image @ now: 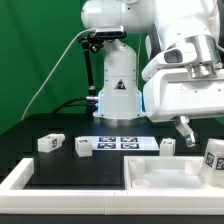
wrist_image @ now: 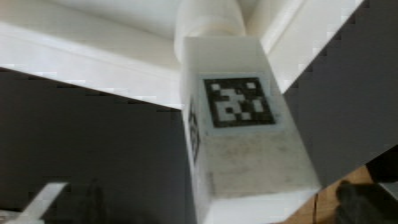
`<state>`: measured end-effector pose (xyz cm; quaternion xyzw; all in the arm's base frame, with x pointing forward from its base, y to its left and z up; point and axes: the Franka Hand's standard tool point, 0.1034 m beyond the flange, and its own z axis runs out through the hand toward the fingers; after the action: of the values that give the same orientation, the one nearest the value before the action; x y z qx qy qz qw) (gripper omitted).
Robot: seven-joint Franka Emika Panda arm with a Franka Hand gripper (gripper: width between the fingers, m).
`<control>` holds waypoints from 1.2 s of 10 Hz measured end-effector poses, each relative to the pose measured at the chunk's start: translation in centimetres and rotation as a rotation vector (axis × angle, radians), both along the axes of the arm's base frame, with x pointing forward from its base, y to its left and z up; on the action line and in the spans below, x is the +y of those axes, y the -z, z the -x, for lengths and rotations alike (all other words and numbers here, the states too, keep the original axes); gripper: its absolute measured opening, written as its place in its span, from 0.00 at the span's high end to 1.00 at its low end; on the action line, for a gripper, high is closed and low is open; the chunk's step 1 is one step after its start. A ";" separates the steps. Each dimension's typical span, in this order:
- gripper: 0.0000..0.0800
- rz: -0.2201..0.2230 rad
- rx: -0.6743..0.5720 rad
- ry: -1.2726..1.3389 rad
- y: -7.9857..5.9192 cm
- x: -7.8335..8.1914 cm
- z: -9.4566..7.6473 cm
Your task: Assemble one leg
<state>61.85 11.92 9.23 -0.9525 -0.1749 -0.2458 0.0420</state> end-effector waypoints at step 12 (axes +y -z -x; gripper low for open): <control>0.19 0.006 0.447 0.146 1.2 1.3 -0.4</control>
Offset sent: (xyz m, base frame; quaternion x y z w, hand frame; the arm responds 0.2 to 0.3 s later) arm 0.0112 -0.0136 0.0002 -0.0032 -0.1401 -0.0071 0.9901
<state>62.25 13.25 8.04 -0.9935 -0.0925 -0.0306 0.0589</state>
